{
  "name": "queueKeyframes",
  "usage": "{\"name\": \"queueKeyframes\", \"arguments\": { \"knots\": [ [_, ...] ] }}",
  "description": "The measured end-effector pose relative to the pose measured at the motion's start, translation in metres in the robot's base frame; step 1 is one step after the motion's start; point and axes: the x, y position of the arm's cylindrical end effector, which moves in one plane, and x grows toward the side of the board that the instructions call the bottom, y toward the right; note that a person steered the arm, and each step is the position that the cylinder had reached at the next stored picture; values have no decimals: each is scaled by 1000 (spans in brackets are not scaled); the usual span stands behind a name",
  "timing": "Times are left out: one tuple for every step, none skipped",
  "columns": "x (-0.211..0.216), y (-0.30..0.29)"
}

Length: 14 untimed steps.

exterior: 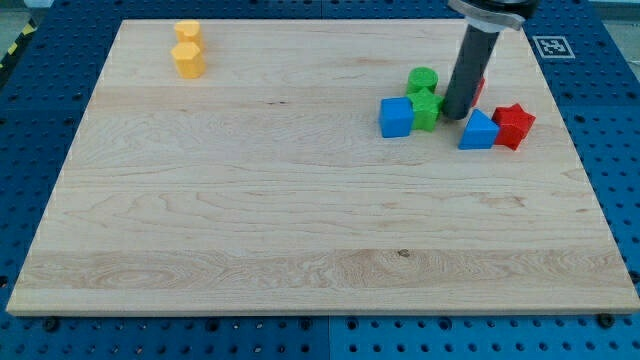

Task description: Push the blue cube to the bottom vertical of the yellow hexagon

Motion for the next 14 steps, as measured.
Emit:
{"name": "queueKeyframes", "arguments": {
  "knots": [
    [3, -24],
    [14, -44],
    [29, -71],
    [34, -113],
    [34, -157],
    [34, -202],
    [34, -245],
    [34, -272],
    [34, -272],
    [34, -272],
    [37, -274],
    [47, -279],
    [52, -271],
    [52, -206]
  ]
}}
